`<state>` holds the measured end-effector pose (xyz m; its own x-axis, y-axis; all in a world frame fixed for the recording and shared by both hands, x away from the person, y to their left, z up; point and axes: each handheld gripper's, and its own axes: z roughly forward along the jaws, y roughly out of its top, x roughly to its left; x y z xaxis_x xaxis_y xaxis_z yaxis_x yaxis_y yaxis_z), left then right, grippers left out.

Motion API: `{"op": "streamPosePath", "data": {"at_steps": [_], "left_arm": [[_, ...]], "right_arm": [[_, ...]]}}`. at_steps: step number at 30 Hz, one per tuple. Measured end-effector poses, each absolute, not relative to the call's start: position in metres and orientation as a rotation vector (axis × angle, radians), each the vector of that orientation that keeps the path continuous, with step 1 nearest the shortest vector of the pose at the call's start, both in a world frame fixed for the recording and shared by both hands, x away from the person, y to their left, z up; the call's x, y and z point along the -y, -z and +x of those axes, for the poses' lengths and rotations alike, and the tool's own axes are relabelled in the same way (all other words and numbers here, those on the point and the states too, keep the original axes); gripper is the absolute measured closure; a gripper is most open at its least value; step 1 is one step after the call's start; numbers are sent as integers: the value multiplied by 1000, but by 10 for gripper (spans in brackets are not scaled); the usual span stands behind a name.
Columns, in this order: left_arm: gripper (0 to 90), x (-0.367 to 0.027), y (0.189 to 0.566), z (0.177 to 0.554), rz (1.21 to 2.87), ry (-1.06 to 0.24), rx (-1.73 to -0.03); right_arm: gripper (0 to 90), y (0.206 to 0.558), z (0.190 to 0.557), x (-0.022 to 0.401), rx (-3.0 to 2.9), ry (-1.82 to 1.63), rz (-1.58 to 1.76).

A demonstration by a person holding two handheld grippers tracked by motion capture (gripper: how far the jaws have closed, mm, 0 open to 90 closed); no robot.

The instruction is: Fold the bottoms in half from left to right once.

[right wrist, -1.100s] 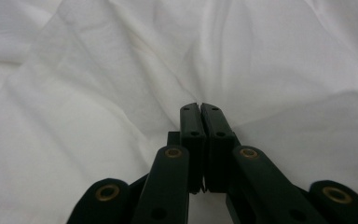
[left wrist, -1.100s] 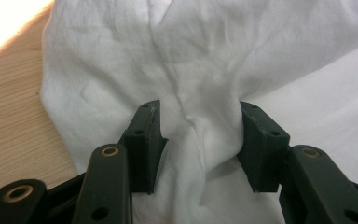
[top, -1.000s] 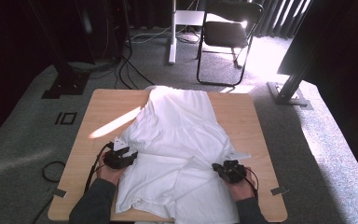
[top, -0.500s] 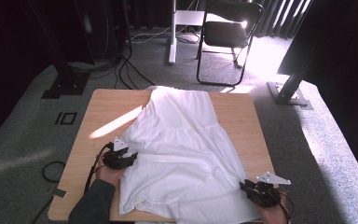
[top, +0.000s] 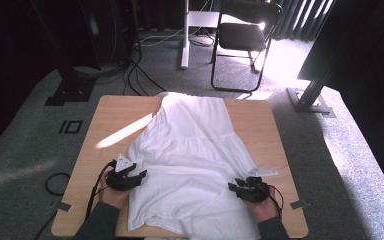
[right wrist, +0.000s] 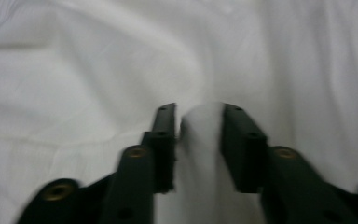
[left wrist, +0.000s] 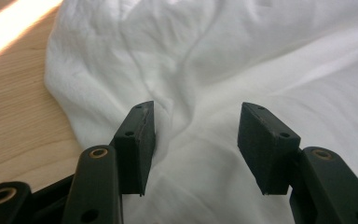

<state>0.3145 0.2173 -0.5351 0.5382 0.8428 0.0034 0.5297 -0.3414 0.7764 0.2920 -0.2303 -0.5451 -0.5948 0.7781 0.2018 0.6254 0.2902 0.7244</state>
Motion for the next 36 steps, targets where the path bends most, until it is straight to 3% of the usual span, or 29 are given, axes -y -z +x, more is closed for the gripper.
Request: {"op": "streamPosePath", "data": {"at_steps": [4,16,21,32,34,36], "left_arm": [[471,-213,535,308,2045,-512,-1086],[471,-203,538,302,2067,-487,-1061],[470,-201,535,299,2061,-484,-1045],[465,-188,533,274,2085,-451,-970],[464,-186,534,270,2107,-453,-962],[464,-186,537,267,2124,-452,-962]], "right_arm": [[836,545,274,243,-2394,-1152,1284],[834,549,206,316,-2420,-959,1347],[703,539,205,326,-2313,-1008,1379],[488,538,252,256,-2272,-1210,1289],[549,546,259,255,-2291,-1184,1335],[743,552,261,258,-2346,-1192,1362]]}}
